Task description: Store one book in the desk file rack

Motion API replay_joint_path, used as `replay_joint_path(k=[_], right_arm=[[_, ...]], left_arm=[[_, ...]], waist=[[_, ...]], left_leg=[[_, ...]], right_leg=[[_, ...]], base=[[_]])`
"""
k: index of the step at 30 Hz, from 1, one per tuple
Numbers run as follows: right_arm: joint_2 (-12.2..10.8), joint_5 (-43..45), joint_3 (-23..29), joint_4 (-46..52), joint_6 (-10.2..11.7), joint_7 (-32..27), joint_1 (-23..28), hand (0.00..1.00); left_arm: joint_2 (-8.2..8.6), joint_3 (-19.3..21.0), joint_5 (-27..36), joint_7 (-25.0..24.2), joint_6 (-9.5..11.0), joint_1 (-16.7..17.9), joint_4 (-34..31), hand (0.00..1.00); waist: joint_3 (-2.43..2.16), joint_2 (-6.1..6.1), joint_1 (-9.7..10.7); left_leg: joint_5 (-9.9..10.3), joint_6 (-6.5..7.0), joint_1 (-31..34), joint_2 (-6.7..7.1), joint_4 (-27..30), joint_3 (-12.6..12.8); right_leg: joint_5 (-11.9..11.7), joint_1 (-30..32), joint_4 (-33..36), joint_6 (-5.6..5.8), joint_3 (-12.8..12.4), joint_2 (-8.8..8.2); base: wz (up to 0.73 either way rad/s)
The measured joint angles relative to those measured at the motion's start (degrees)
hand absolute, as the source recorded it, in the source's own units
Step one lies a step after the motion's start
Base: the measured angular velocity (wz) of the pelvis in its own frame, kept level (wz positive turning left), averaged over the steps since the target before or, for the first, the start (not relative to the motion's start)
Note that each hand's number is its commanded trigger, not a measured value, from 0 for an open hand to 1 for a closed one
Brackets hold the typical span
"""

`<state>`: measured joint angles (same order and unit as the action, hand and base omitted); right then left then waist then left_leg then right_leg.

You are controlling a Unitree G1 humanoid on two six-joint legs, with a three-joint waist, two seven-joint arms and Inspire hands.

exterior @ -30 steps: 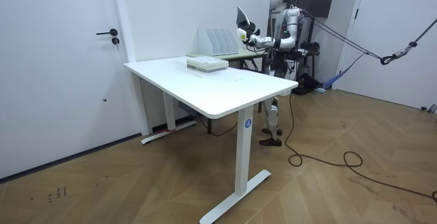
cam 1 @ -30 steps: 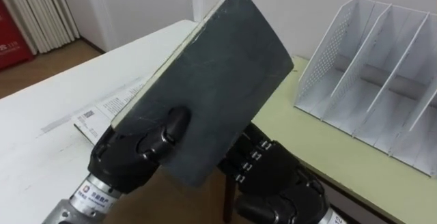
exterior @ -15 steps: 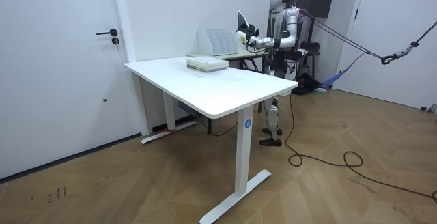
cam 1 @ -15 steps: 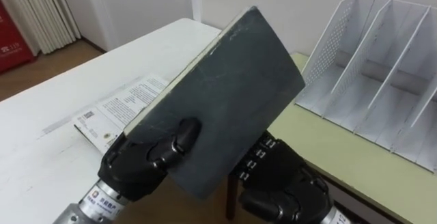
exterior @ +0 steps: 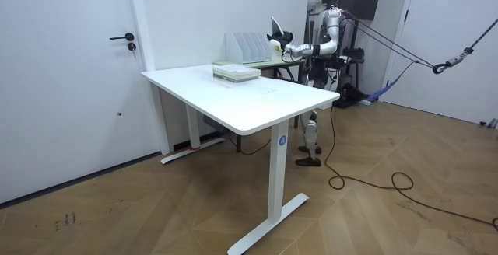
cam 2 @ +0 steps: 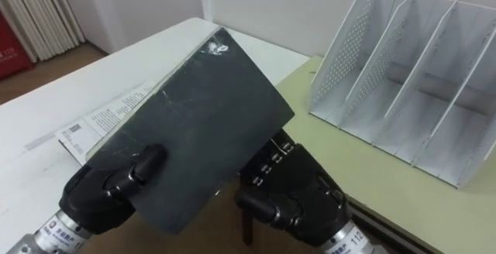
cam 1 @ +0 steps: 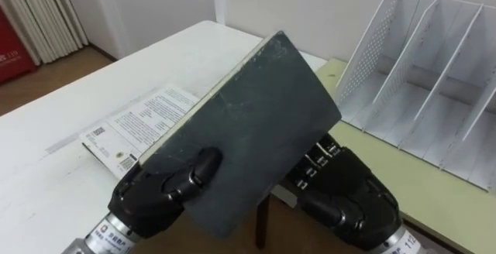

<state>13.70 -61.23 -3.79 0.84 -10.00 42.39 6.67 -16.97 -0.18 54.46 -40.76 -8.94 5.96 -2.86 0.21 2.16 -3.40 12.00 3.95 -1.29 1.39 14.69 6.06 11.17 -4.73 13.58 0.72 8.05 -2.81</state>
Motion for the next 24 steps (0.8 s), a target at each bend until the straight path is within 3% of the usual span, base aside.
replay_joint_path(k=[4, 6, 17, 20, 24], right_arm=[[0.03, -0.6, 1.07, 0.32, 0.02, -0.25, 0.0, 0.0], [0.03, -1.64, 1.08, 0.33, 0.02, -0.41, 0.0, 1.0], [0.03, -1.78, 1.14, 0.33, 0.02, -0.51, -0.01, 1.0], [0.14, -1.72, 0.85, 0.32, 0.01, -0.51, -0.05, 1.0], [-0.01, -1.49, 0.56, 0.32, 0.12, -0.56, -0.09, 1.0]], left_arm=[[-0.6, 0.03, 0.0, -1.04, -0.4, 0.0, 0.0, 1.0], [-0.62, 0.04, -0.01, -1.22, -0.62, 0.0, 0.01, 1.0], [-0.83, 0.03, -0.12, -2.77, -0.8, 0.0, 0.64, 1.0], [-2.31, -0.73, -0.25, -3.91, -1.22, 0.0, 0.62, 1.0], [-2.62, -1.06, -0.34, -4.45, -1.75, 0.0, 0.63, 1.0]], waist=[[-0.07, 0.06, 0.01], [-0.12, 0.08, 0.03], [-0.23, -0.09, 0.05], [-0.23, -0.13, 0.09], [-0.16, -0.26, -0.05]], left_leg=[[0.0, 0.0, -0.03, -0.01, 0.01, 0.0], [0.0, 0.0, -0.04, -0.03, 0.02, 0.05], [0.0, 0.0, -0.22, -0.05, 0.1, 0.14], [0.0, 0.0, -0.24, -0.07, 0.1, 0.14], [0.0, -0.01, -0.34, -0.13, 0.17, 0.32]], right_leg=[[0.01, -0.01, 0.0, 0.0, -0.03, -0.01], [0.01, -0.02, 0.01, 0.0, -0.03, -0.01], [0.0, -0.17, 0.09, 0.0, -0.06, 0.04], [0.0, -0.12, 0.12, 0.0, -0.11, 0.08], [-0.01, 0.04, 0.18, -0.02, -0.2, 0.14]], base=[[0.0], [0.0], [0.0], [0.0], [0.0]])
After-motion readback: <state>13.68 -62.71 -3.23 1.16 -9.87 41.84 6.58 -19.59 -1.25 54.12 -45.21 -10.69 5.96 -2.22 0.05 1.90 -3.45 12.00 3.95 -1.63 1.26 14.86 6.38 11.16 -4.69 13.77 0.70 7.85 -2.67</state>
